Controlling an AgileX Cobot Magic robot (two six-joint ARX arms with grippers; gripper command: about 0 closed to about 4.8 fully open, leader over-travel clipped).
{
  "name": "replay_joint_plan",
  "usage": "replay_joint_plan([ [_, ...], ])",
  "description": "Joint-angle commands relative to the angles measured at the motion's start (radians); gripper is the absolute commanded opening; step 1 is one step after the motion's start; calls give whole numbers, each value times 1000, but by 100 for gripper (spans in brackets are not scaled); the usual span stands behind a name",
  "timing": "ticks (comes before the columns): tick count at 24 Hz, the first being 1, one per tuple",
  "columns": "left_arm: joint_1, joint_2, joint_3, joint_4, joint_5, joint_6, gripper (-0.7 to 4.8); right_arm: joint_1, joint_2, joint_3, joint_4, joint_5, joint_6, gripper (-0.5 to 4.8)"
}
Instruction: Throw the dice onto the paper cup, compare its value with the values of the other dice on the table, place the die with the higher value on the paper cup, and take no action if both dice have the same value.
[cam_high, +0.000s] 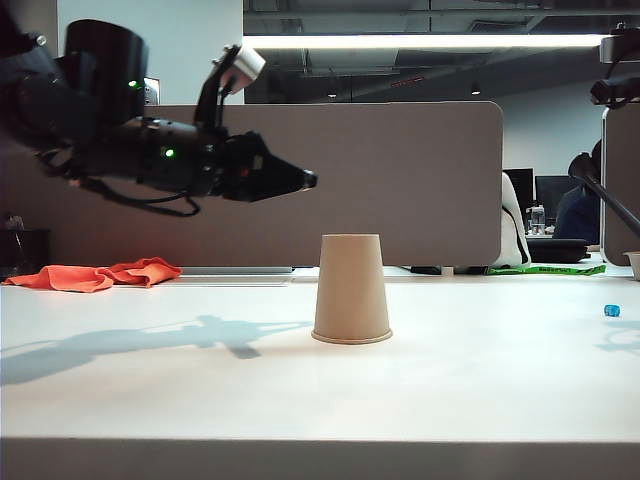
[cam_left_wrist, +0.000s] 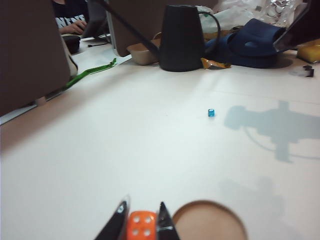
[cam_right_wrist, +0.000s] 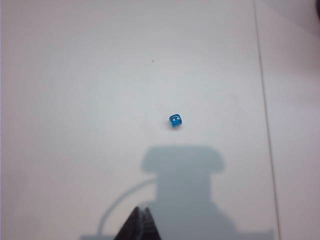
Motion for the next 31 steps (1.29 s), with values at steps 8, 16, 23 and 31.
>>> replay_joint_plan([
  [8, -98, -3, 33, -120, -13, 92, 39, 0, -5, 2, 26, -4, -3, -1],
  [16, -109, -3, 33, -175, -90, 117, 39, 0, -5, 2, 27, -26, -3, -2],
  [23, -111, -3, 33, -177, -92, 117, 72, 0, -5, 2, 27, -26, -3, -2],
  [31, -111, -3, 33, -177, -91, 116, 72, 0, -5, 2, 27, -26, -3, -2],
])
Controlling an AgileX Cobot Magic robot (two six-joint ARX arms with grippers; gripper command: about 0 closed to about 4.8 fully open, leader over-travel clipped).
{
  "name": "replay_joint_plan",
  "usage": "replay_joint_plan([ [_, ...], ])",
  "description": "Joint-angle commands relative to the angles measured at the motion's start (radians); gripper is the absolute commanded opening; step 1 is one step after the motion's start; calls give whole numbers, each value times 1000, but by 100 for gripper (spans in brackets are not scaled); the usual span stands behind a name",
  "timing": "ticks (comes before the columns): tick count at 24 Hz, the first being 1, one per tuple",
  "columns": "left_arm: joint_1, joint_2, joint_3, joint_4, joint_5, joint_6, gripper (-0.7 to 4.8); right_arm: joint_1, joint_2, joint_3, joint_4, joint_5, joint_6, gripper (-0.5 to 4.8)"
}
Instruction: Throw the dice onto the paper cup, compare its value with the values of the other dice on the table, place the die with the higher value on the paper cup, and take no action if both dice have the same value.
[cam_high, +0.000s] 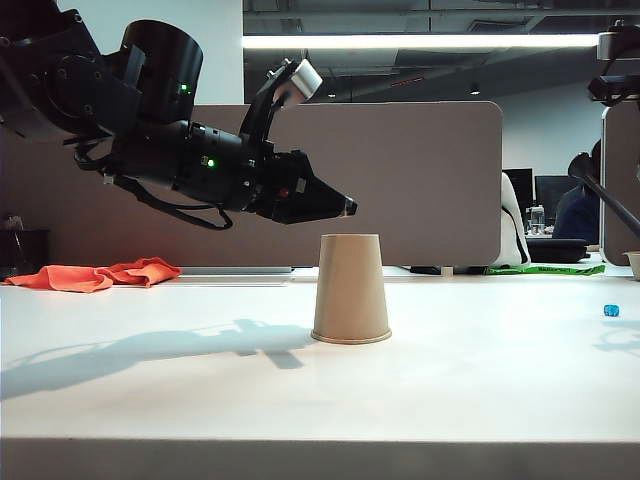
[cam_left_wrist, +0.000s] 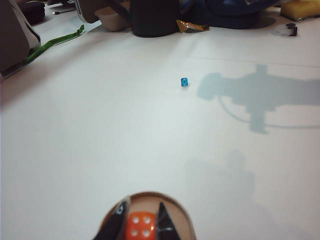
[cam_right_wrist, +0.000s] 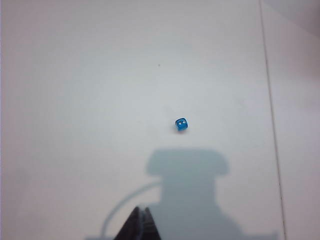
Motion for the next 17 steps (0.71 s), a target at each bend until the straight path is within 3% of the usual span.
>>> replay_joint_plan([
  [1, -2, -3, 5, 5, 5, 3, 72, 0, -5, 2, 16, -3, -3, -1],
  [17, -6, -4, 5, 61, 2, -3, 84, 0, -5, 2, 16, -3, -3, -2],
])
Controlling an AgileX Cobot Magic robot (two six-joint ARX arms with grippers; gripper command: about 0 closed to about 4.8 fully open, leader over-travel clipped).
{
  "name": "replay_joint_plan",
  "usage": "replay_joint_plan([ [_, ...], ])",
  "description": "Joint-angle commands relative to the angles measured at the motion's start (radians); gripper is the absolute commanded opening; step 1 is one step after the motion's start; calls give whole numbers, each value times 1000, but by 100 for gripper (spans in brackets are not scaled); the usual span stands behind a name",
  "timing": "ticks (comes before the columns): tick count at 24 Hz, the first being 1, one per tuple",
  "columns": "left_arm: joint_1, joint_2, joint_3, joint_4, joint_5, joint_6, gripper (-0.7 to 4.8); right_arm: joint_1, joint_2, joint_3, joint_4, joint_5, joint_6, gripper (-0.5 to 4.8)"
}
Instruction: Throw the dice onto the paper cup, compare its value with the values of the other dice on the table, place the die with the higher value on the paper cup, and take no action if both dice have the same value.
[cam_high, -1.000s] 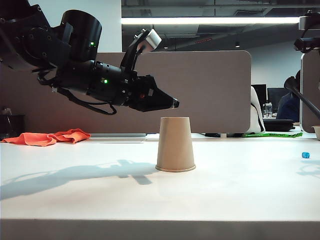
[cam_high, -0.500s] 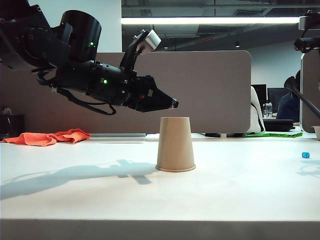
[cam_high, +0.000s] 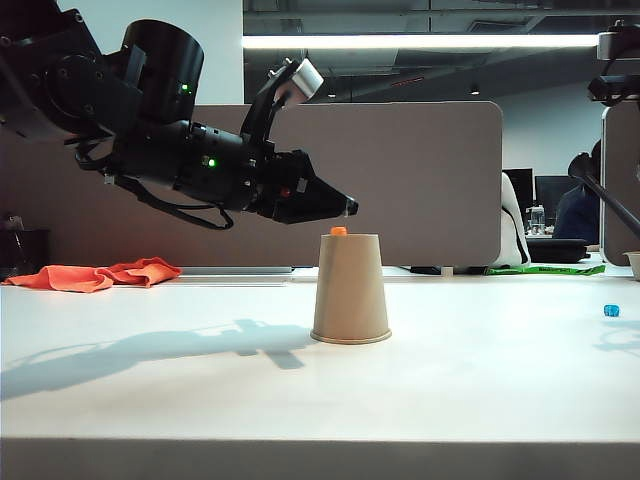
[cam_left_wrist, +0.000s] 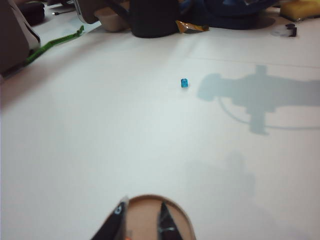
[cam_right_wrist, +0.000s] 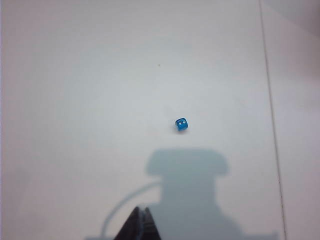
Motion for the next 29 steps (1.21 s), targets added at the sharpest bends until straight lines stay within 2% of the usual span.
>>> replay_joint_plan([
  [1, -2, -4, 5, 71, -4, -3, 84, 0, -5, 2, 17, -2, -3, -2],
  [4, -2, -5, 7, 114, -27, -13, 84, 0, -5, 2, 24, -3, -3, -2],
  [9, 0, -11, 7, 213, -56, -75, 83, 0, -32, 2, 46, -8, -3, -2],
  [11, 3, -27, 7, 225, -102, -90, 64, 0, -60, 2, 55, -23, -3, -1],
  [13, 16, -61, 7, 221, -164, -95, 14, -1, -117, 2, 66, -28, -4, -1],
  [14, 24, -72, 6, 221, -176, -101, 12, -1, -136, 2, 66, -28, -4, -2],
  [19, 110, -158, 6, 196, -201, -246, -6, -6, -290, -58, 88, -27, -32, -2],
  [22, 174, -242, 5, 100, -222, -251, -6, -39, -415, -142, 92, -29, -35, -2],
  [24, 216, -323, 5, -17, -270, -245, -6, -74, -521, -213, 94, -33, -44, -2],
  [27, 256, -437, 5, -216, -303, -241, -6, -139, -716, -325, 98, -107, -57, -1],
  [29, 261, -509, 4, -356, -345, -195, -6, -165, -830, -381, 98, -106, -51, -1],
])
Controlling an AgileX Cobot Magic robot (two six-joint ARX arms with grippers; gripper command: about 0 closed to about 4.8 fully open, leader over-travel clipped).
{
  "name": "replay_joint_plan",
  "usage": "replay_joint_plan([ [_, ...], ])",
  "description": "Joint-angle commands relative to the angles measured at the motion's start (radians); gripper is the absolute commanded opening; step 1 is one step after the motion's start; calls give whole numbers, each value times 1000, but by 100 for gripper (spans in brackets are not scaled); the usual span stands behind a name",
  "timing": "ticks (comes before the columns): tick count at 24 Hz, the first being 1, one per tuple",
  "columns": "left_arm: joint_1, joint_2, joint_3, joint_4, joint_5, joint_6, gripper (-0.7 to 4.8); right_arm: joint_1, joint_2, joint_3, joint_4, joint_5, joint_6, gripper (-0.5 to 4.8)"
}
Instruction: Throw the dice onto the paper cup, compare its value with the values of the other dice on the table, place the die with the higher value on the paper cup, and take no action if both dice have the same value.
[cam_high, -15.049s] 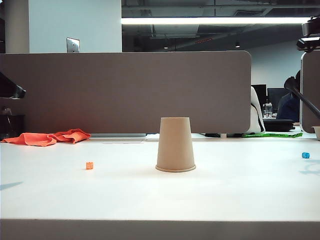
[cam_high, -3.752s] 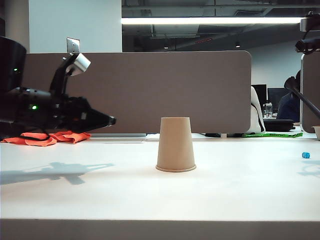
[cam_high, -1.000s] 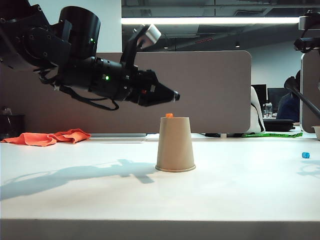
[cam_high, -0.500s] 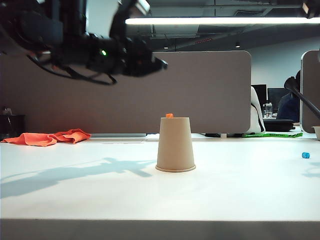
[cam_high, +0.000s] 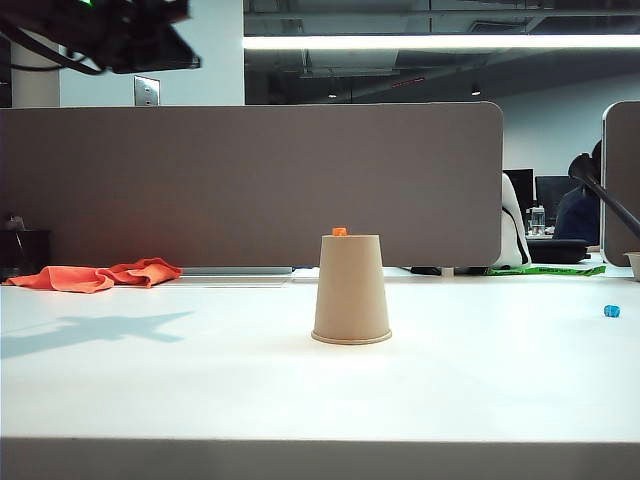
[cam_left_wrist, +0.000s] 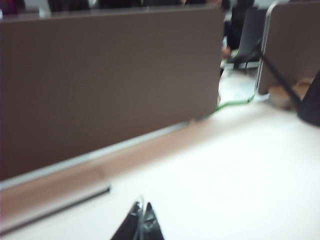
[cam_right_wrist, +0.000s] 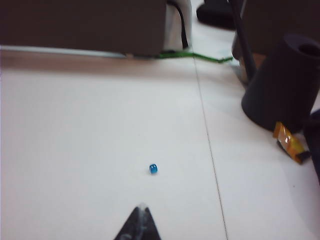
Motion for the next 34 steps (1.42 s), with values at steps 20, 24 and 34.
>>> replay_joint_plan([
  [20, 2, -694, -312, -509, -283, 43, -6, -27, -517, -467, 240, -93, 200, -2],
  [24, 2, -824, -359, -584, -316, 43, -6, -27, -517, -519, 279, -89, 169, -2],
  [34, 2, -1079, -413, -783, -375, 39, -6, 5, -516, -616, 414, -112, 165, -2],
])
